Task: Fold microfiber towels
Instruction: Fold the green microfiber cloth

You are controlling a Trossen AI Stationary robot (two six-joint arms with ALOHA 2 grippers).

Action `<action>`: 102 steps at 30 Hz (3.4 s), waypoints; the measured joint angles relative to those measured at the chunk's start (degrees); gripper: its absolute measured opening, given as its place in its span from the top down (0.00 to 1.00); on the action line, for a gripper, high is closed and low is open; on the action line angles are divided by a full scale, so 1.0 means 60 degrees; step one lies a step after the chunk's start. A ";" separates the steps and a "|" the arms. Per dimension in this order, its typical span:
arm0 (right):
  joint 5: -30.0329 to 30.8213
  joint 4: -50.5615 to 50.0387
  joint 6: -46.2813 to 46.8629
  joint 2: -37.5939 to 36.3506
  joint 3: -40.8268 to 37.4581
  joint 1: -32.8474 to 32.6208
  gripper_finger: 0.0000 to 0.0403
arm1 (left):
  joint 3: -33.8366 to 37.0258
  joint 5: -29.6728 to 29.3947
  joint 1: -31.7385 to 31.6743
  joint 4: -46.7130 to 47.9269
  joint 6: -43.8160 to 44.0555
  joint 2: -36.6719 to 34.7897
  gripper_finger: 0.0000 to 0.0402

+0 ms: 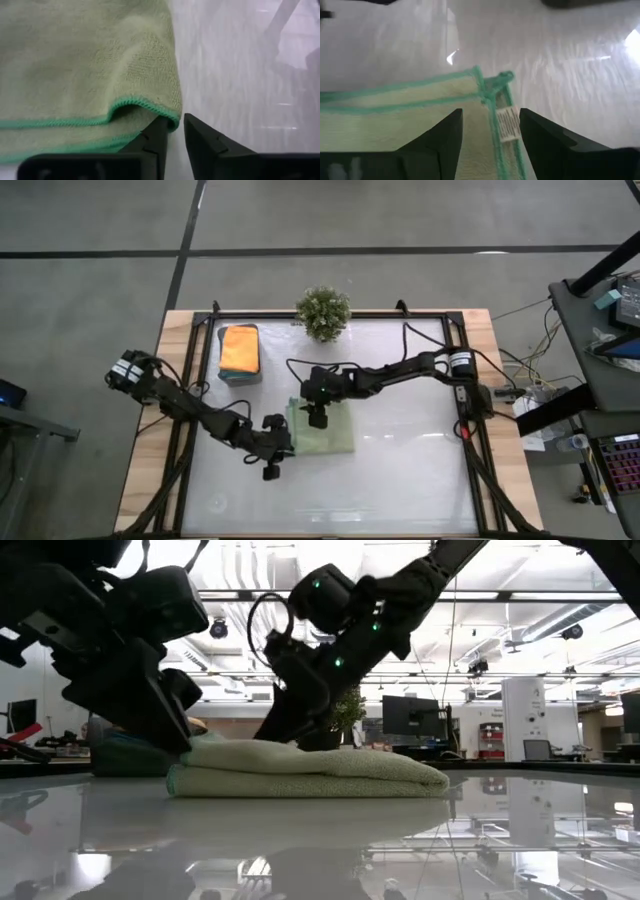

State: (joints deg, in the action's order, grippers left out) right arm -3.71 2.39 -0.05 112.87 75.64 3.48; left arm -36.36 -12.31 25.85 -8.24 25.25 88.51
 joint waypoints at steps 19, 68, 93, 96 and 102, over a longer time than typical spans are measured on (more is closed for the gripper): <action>-0.0487 0.0507 -0.0013 0.0669 -0.0029 0.0113 0.65 | 0.0022 0.0558 0.0025 -0.0242 0.0490 0.0379 0.99; -0.0866 0.1943 -0.1439 0.0090 -0.0025 -0.0021 0.98 | -0.0022 0.1268 0.0160 0.1334 0.1743 -0.0881 0.99; -0.2235 0.2184 -0.2669 0.0090 -0.0062 -0.0116 0.98 | 0.0029 -0.2640 -0.0094 0.6051 0.2134 -0.1912 0.69; -0.2243 0.2187 -0.2740 0.0083 -0.0066 -0.0141 0.98 | 0.0036 -0.2819 -0.0446 0.5947 0.1986 -0.1800 0.73; -0.2244 0.2179 -0.2743 0.0061 -0.0066 -0.0142 0.98 | 0.0244 -0.2756 -0.1021 0.5049 0.1914 -0.1469 0.80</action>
State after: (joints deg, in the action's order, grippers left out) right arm -17.18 15.47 -16.51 113.23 75.24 2.63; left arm -34.90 -28.85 19.72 22.05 36.74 79.69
